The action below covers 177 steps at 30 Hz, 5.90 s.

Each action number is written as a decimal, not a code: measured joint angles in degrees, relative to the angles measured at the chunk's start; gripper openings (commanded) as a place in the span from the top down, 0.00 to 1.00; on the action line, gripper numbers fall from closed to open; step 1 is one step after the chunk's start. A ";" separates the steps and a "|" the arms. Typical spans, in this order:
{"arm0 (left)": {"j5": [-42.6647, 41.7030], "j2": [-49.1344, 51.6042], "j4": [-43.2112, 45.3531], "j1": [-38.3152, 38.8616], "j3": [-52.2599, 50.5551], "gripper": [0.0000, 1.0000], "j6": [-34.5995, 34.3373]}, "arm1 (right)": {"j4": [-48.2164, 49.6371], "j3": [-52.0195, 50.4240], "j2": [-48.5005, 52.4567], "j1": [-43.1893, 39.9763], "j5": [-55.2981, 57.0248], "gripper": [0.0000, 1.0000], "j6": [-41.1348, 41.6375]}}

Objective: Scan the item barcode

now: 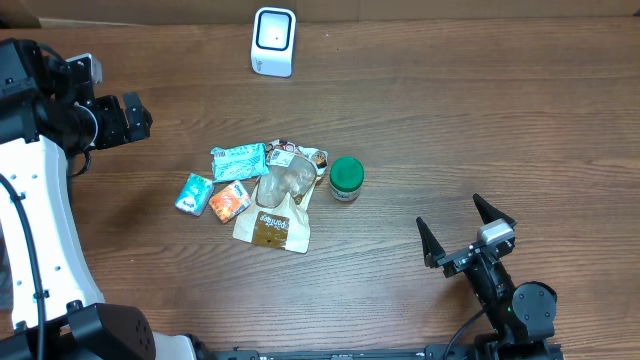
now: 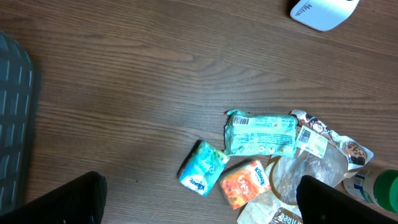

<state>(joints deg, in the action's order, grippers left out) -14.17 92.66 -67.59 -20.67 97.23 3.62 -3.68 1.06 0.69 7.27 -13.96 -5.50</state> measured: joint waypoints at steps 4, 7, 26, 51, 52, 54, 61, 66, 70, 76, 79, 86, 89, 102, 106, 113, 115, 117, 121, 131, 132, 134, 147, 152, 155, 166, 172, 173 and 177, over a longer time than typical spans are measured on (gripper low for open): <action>0.00 0.00 0.00 0.00 0.00 0.00 0.00 | 0.04 0.00 0.00 0.00 -0.13 0.00 0.68; 0.00 0.00 0.00 0.00 0.00 0.00 0.00 | 0.04 0.00 0.00 0.00 0.35 0.00 0.87; -0.02 0.00 -0.09 0.00 -0.02 0.00 0.00 | -25.90 41.53 37.53 0.00 -1.09 0.00 2.27; 0.00 0.00 -0.07 0.00 -0.02 0.00 0.00 | -49.40 75.34 82.66 0.92 -13.35 0.00 2.51; 0.00 0.00 -0.07 0.00 -0.02 0.01 0.00 | -48.98 75.34 83.34 1.46 -13.70 0.00 2.56; 0.00 0.00 -0.07 0.00 -0.02 0.00 0.00 | -47.45 75.38 84.91 3.72 -12.70 0.00 3.04; 0.00 0.00 -0.07 0.00 -0.02 0.01 0.00 | -43.85 75.54 91.54 15.54 -1.33 0.00 8.11; 0.00 0.02 -0.04 0.00 -0.02 0.00 0.00 | -41.40 75.54 96.65 19.69 6.47 0.00 10.38; 0.00 0.02 -0.07 0.00 -0.02 0.00 0.00 | -38.64 75.54 100.24 20.11 8.96 0.00 11.56; 0.00 0.02 -0.07 0.00 -0.02 0.00 0.00 | -37.90 75.54 103.86 20.26 10.01 0.07 12.79; 0.00 0.00 -0.07 0.00 -0.02 0.00 0.00 | -37.88 75.54 104.32 21.03 10.36 0.08 13.00; 0.00 0.00 -0.07 0.00 -0.02 0.01 0.00 | -37.88 75.54 104.37 22.97 10.38 0.09 13.05; 0.00 0.00 -0.07 0.00 -0.02 0.00 0.00 | -37.94 75.54 104.37 23.15 10.36 0.09 13.11; 0.00 0.00 -0.04 0.00 -0.02 0.00 0.00 | -41.86 80.89 104.72 23.15 10.32 0.05 10.67; 0.00 0.00 -0.07 0.00 -0.02 0.00 0.00 | -42.12 81.66 104.72 23.15 9.03 0.05 10.14; 0.00 0.00 -0.04 0.00 -0.02 0.00 0.00 | -40.54 80.52 104.72 23.15 6.73 0.05 9.64; 0.00 0.02 -0.04 0.00 -0.02 0.00 0.00 | -40.48 79.93 104.87 23.17 6.69 0.05 9.05; 0.00 0.00 -0.07 0.00 -0.02 0.00 0.00 | -40.41 79.87 105.31 23.19 6.62 0.05 8.15; 0.00 0.00 -0.07 0.00 -0.02 0.00 0.00 | -39.76 79.84 106.64 23.23 6.45 0.05 6.51; 0.00 0.00 -0.04 0.00 -0.02 0.00 0.00 | -38.80 79.80 111.12 26.21 9.33 0.12 4.26; 0.00 0.02 -0.07 0.00 -0.02 0.00 0.00 | -38.60 79.80 111.25 26.34 9.99 0.13 4.15; 0.00 0.00 -0.07 0.00 -0.02 0.00 0.00 | -38.38 79.76 111.25 26.47 11.72 0.16 3.96; 0.00 0.00 -0.04 0.00 -0.02 0.00 0.00 | -40.57 79.73 111.21 26.47 15.65 0.51 2.40; 0.00 0.00 -0.07 0.00 -0.02 0.00 0.00 | -43.34 80.35 111.12 26.47 15.96 0.65 2.23; 0.00 0.02 -0.07 0.00 -0.02 0.00 0.00 | -46.56 81.40 111.14 26.47 16.04 0.67 2.34; 0.00 0.02 -0.04 0.00 -0.02 0.00 0.00 | -55.43 91.80 110.31 25.22 5.73 0.67 2.25; 0.00 0.00 -0.04 0.00 -0.02 0.00 0.00 | -58.77 95.12 105.72 21.94 -8.94 0.69 -0.81; 0.00 0.02 -0.07 0.00 -0.02 0.00 0.00 | -59.36 95.36 104.32 20.92 -13.05 0.69 -2.16; 0.00 0.00 -0.07 0.00 -0.02 0.00 0.00 | -62.51 95.60 100.08 16.65 -27.58 0.69 -8.98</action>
<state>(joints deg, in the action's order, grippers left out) -14.17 92.66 -67.66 -20.67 97.21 3.62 -66.19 96.66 100.77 23.92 -41.54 -14.48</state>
